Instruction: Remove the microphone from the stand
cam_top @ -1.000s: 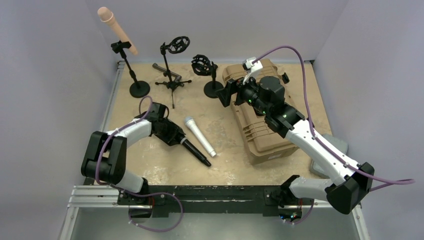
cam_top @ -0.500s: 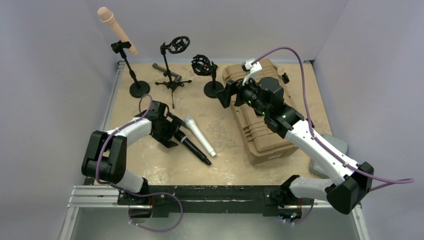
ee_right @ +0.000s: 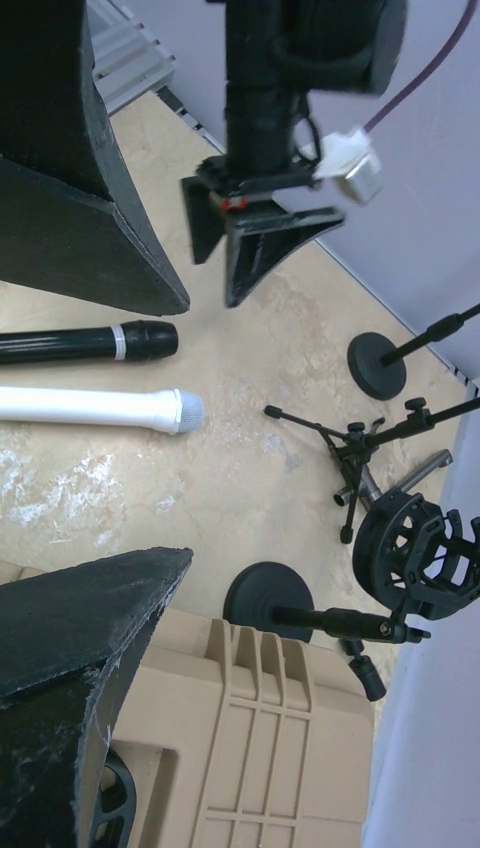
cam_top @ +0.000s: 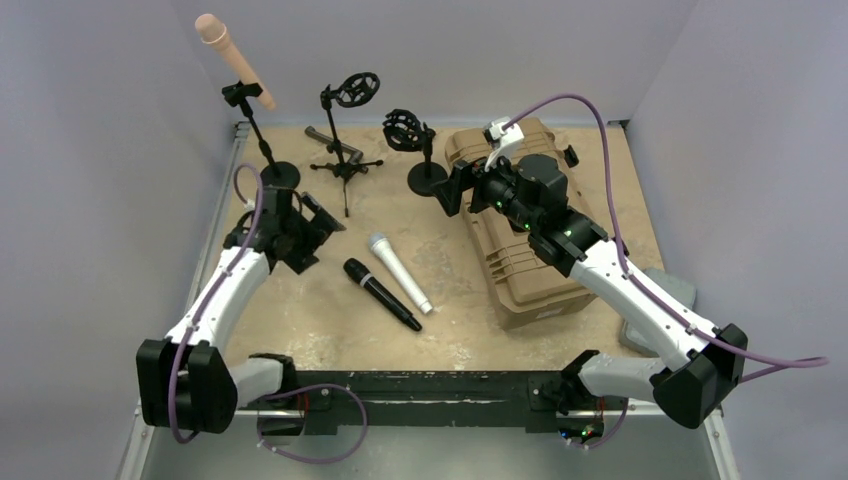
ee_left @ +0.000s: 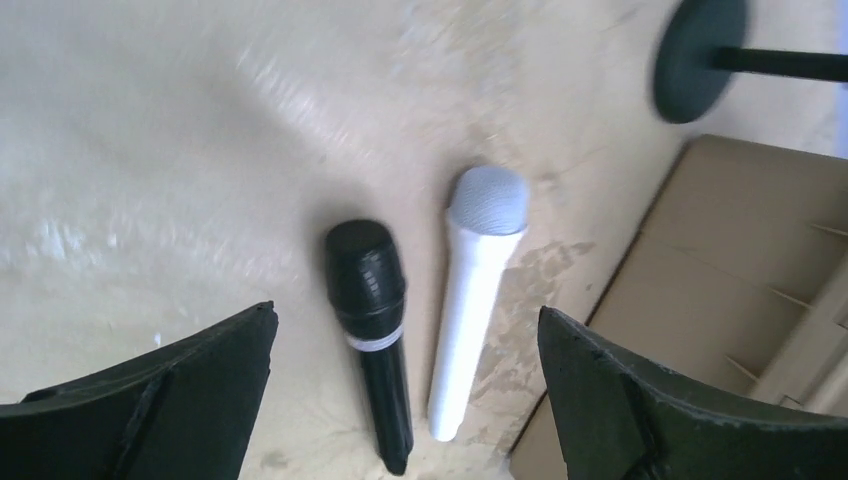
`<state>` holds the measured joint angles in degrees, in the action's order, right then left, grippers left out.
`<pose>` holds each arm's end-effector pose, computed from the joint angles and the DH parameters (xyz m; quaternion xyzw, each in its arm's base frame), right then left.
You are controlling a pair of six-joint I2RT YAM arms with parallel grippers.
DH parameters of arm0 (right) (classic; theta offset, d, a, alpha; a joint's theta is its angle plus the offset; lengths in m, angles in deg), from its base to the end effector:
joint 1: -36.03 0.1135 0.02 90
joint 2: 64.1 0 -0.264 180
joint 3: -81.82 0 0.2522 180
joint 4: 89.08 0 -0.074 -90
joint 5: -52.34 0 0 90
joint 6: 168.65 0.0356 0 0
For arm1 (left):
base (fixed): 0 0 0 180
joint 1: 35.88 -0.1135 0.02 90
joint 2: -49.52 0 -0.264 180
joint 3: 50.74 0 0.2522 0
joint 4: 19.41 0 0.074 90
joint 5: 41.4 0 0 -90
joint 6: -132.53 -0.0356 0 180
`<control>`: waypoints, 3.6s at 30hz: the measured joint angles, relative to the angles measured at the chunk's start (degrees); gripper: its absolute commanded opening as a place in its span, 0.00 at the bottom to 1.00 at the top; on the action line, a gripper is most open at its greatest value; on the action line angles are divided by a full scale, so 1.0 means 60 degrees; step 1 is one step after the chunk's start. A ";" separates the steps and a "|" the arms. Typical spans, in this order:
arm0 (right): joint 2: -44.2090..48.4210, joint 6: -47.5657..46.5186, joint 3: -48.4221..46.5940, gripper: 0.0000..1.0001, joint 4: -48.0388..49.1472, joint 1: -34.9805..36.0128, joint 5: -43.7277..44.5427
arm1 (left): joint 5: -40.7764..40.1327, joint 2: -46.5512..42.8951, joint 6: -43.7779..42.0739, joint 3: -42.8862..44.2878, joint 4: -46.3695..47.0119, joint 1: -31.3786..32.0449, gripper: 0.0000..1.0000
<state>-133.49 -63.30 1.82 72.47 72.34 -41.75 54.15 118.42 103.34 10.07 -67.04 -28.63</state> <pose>0.2269 0.1699 0.3921 -0.1601 0.7365 0.3103 0.5794 0.2340 -0.0332 0.2339 -0.4173 0.8585 -0.2031 0.2181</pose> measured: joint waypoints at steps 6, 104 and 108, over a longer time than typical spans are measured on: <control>0.0000 0.0000 0.0000 0.84 0.0000 0.0000 0.0000 | 0.0670 0.0073 -0.2142 0.1636 0.0936 -0.0721 0.99; 0.0127 -0.0069 0.0248 0.84 -0.0069 0.0000 0.0058 | 0.5872 0.8174 0.1166 0.3147 1.3617 -0.2637 0.00; 0.0127 -0.0069 0.0299 0.84 -0.0076 0.0000 0.0058 | 0.5727 0.8065 0.1552 0.3249 1.3070 -0.2637 0.00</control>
<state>-132.72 -63.72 3.61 72.01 72.34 -41.40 88.50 166.81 112.65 29.57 11.39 -44.46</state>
